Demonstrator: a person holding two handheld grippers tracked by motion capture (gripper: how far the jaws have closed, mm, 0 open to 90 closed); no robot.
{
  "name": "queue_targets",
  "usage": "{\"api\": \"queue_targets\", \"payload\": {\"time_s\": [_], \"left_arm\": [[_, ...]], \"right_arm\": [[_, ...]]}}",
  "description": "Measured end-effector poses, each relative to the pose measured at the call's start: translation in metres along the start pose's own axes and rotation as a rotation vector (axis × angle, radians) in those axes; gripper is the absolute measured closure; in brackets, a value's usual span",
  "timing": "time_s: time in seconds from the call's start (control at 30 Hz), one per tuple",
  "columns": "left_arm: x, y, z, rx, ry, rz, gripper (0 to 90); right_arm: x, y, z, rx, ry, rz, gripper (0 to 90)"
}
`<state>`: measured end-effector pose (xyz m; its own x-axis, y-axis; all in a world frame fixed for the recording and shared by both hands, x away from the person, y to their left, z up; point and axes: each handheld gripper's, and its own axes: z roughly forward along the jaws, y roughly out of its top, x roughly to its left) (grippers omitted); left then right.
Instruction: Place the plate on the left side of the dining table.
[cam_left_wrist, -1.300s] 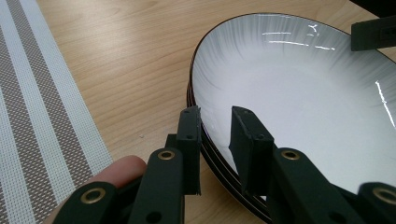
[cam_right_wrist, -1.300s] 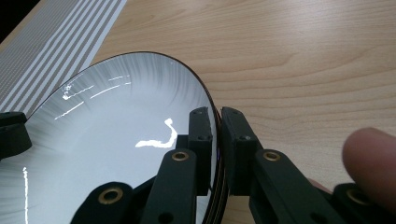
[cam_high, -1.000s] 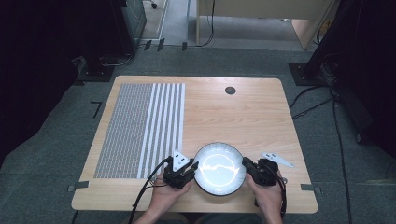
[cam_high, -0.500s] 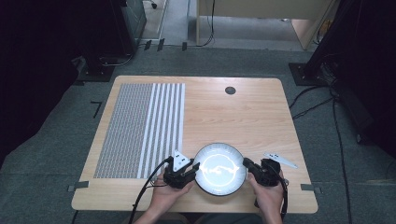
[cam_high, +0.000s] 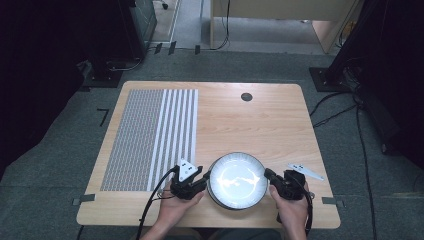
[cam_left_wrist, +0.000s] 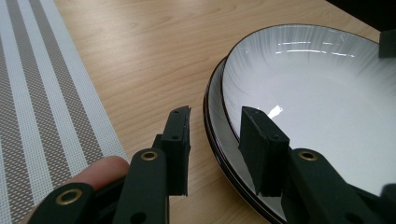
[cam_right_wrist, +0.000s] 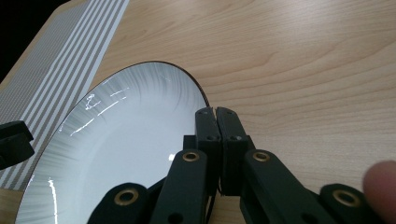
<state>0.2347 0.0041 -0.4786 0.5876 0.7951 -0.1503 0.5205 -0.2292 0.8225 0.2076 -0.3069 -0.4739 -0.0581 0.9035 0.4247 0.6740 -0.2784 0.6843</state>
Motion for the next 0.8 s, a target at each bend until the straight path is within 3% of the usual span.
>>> {"api": "queue_targets", "payload": {"time_s": [0.2,0.57,0.8], "left_arm": [[-0.003,0.004,-0.006,-0.026,-0.043,-0.026,72.8],[-0.008,0.002,0.006,0.035,-0.109,-0.039,68.0],[-0.015,0.000,0.019,0.092,-0.108,-0.026,63.4]], "right_arm": [[0.000,0.002,-0.004,-0.009,-0.012,-0.009,89.7],[-0.001,0.001,-0.008,-0.021,-0.018,-0.012,89.6],[-0.001,-0.002,-0.015,-0.034,-0.025,-0.013,89.2]]}}
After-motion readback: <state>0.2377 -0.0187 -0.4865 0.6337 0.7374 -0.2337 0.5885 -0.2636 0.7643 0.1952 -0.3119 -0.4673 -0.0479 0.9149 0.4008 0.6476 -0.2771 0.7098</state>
